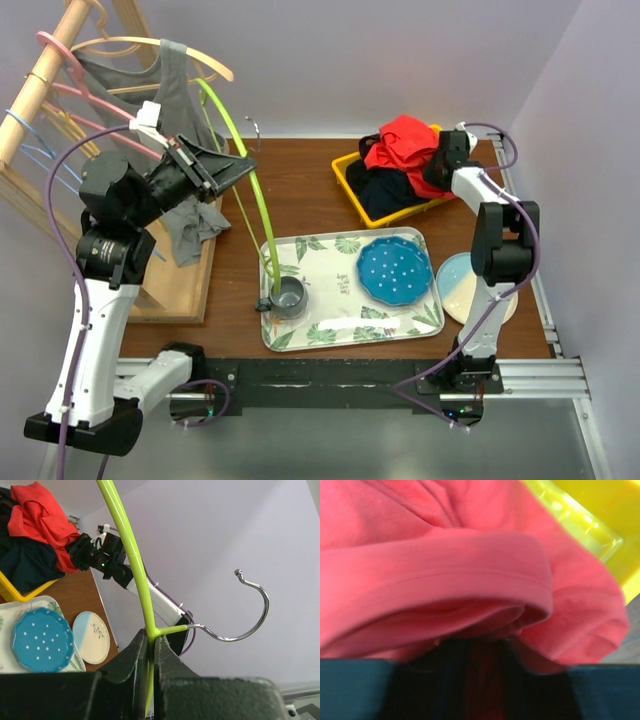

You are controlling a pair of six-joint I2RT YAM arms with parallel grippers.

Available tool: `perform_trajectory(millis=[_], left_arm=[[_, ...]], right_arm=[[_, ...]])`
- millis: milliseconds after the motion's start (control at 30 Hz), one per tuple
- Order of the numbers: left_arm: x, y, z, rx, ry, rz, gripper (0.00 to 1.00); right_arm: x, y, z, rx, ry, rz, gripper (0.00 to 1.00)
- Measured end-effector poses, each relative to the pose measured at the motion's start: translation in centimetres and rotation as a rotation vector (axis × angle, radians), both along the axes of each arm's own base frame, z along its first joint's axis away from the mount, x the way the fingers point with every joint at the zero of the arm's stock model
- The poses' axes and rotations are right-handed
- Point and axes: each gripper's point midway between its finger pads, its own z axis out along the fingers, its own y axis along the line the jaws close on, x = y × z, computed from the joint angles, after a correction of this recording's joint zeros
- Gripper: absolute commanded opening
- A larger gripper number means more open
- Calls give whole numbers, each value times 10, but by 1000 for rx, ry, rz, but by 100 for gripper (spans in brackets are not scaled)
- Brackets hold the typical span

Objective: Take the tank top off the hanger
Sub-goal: Place the tank top in the bin.

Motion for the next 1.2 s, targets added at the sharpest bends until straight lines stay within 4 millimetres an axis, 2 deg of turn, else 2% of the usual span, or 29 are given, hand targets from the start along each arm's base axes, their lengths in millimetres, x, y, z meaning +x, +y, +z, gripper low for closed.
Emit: perform_trajectory(millis=[33,133,233,333,400,433,533,600,767,867,933,967,1000,1100,1200], left_arm=[[1,1,2,-9,2,8,0],[8,4,5,-30,9,45,0],[18,10,9,-47,5,104,0],[29,13,15,-81,-3,144,0],[39,15,20,-110,-7,166,0],[44,16,21,-125,-4,180,0],[62,24,25,-160,-7,249,0],[74,30,29,-175,-26,299,0],[107,49,37,-252,-38,443,0],[125,61,40,-305,-40,525,0],[137,69,41,-329,-46,582,0],[146,74,41,-337,-47,615,0],[150,76,41,-344,-47,629,0],[167,84,46,-373,-45,674,0],[176,88,53,-410,-52,685,0]], right_arm=[[2,-2,1,-5,-8,-2,54],[5,-4,6,-10,-22,-4,67],[3,-3,15,-18,-32,1,73],[-1,7,36,-18,-56,21,79],[-4,21,60,-20,-95,52,82],[-6,32,76,-19,-124,75,87],[-13,66,118,-15,-205,147,92],[-20,86,141,-8,-250,194,92],[-57,146,201,46,-358,383,91],[-85,180,248,124,-472,545,91],[-103,193,283,168,-563,636,90],[-115,200,308,192,-633,700,90],[-118,202,314,197,-651,715,90],[-132,218,355,228,-757,839,90],[-136,238,380,249,-825,966,90]])
